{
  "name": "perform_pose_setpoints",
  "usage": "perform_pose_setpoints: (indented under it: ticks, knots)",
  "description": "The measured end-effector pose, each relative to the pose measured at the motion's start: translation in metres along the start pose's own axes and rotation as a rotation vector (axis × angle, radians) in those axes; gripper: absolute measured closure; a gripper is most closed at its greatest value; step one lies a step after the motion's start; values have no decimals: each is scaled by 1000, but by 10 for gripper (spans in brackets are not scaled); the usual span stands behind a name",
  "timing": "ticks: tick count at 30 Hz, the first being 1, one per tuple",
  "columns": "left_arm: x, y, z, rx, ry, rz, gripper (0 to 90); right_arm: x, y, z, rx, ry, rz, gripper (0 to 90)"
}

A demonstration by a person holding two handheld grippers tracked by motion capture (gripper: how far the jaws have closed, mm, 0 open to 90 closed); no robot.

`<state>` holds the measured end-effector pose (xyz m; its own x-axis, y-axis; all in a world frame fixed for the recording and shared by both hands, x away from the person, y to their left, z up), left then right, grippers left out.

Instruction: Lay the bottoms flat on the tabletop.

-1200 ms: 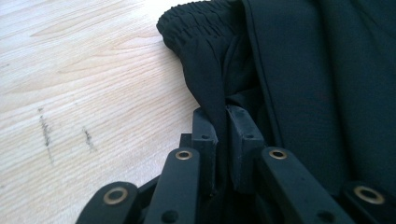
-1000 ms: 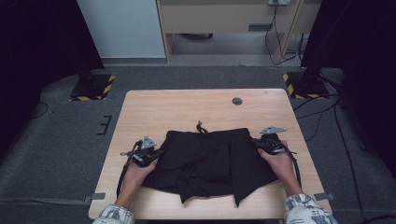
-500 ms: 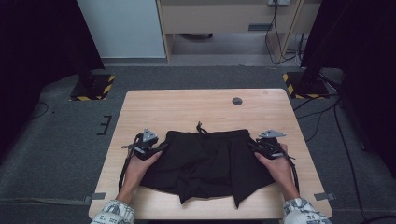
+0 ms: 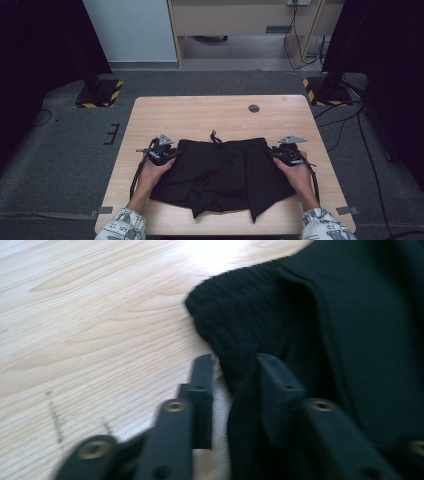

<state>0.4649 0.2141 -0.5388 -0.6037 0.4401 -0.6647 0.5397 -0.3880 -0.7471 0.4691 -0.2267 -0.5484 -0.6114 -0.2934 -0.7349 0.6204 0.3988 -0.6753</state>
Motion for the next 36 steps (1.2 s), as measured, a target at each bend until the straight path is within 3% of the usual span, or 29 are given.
perform_pose_setpoints:
  ticks: [1,2,4,8,9,15,17,21,24,30,36]
  knots:
    - [-2,0,0,3,5,-9,749,-1,0,-1,-11,-6,-11,788]
    - [-4,1,-1,4,12,-13,812,-3,0,-3,-13,-32,-30,857]
    - [-8,-1,0,-11,34,2,844,-5,-3,-3,-20,-34,-21,884]
    - [-18,-13,2,-11,54,53,866,-10,-13,0,-46,-26,15,888]
    - [-26,-22,3,-13,62,95,869,-15,-22,1,-51,-47,32,891]
    - [-43,-42,8,-27,91,158,874,-29,-43,2,-43,-72,83,893]
    - [-53,-50,8,-41,108,169,874,-38,-55,2,-47,-79,120,893]
    - [-62,-56,5,-40,100,196,874,-49,-66,4,-35,-79,149,892]
    - [-69,-60,3,-39,86,217,874,-55,-69,6,-28,-75,156,892]
    - [-84,-70,6,-66,113,227,875,-72,-77,8,-8,-78,183,892]
    - [-91,-75,6,-66,109,241,875,-76,-82,9,11,-55,211,892]
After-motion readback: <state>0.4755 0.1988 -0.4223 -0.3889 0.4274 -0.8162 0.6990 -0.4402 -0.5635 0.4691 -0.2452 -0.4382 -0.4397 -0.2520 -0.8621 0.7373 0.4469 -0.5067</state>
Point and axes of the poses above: each handheld gripper's, and its own axes: y roughly forward along the jaws, x roughly out of its underside, z roughly to its right, the point moved 2 cm from there along y, roughly forward along the jaws, and after that the axes turned 2 degrees about -z, right-handed, at the moved point
